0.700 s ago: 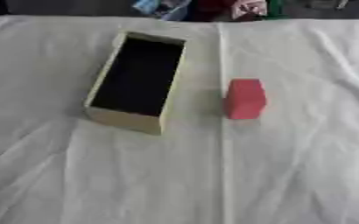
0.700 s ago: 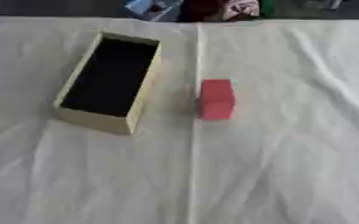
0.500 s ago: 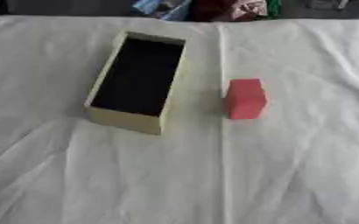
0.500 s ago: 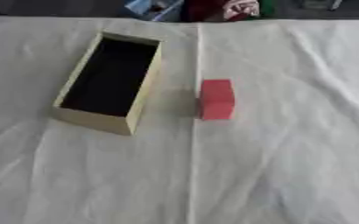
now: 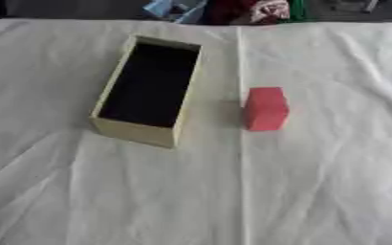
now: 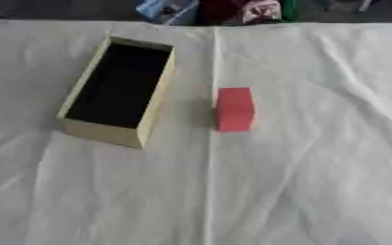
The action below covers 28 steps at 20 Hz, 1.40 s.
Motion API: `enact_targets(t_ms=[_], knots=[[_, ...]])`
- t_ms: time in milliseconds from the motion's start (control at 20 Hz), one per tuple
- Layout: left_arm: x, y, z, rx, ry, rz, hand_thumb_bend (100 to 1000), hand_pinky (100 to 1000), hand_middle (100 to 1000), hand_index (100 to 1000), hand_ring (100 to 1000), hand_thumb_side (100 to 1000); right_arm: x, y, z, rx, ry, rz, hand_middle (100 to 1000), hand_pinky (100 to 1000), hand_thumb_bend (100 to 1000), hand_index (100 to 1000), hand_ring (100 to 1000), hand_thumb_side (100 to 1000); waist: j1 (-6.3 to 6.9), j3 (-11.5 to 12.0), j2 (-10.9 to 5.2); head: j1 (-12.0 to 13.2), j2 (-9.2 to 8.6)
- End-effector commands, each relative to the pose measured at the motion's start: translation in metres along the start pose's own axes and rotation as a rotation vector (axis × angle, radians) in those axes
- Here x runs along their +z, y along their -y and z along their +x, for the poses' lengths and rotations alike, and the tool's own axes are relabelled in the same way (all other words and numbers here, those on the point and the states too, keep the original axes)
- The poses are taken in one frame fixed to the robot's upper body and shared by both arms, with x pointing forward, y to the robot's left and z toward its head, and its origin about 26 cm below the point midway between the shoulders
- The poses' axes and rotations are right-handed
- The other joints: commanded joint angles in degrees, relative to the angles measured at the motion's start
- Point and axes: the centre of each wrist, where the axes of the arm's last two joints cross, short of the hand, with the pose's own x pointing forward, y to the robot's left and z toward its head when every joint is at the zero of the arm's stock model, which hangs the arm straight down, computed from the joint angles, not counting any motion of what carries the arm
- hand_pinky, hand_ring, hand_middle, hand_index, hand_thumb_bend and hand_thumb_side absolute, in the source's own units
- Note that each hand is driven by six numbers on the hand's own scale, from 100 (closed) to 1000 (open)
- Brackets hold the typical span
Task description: Pick up objects on the table and place them in the box.
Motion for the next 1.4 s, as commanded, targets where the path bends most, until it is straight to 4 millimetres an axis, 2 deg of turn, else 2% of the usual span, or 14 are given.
enact_targets(t_ms=[50, 300, 600, 1250, 1400], knots=[[-0.008, -0.001, 0.007, -0.002, 0.037, -0.027, 226, 570, 523, 659, 563, 100, -0.01, 0.01, -0.009, 0.139, -0.001, 0.158, 856, 841, 100, 876, 826, 495, -0.81, 0.08, -2.2, -0.41, 0.42], [-0.008, -0.002, 0.007, -0.004, 0.037, -0.034, 225, 570, 523, 659, 563, 100, -0.037, 0.006, -0.021, 0.214, 0.014, 0.319, 862, 841, 100, 886, 842, 489, -0.83, -0.11, -2.41, -0.45, 0.38], [-0.008, -0.002, 0.007, -0.004, 0.034, -0.039, 224, 569, 523, 659, 563, 100, -0.063, -0.007, -0.032, 0.229, 0.028, 0.45, 868, 842, 100, 894, 854, 481, -0.87, -0.39, -2.56, -0.43, 0.35], [-0.007, -0.001, 0.007, 0.002, 0.03, -0.041, 224, 570, 523, 659, 563, 100, -0.09, -0.04, -0.042, 0.202, 0.075, 0.647, 877, 845, 100, 907, 868, 506, -0.91, -0.27, -2.56, -0.63, -0.02], [-0.007, -0.001, 0.007, 0.003, 0.029, -0.04, 222, 569, 522, 659, 563, 100, -0.091, -0.048, -0.045, 0.19, 0.077, 0.688, 876, 844, 150, 905, 868, 523, -0.9, -0.18, -2.48, -0.77, -0.02]])
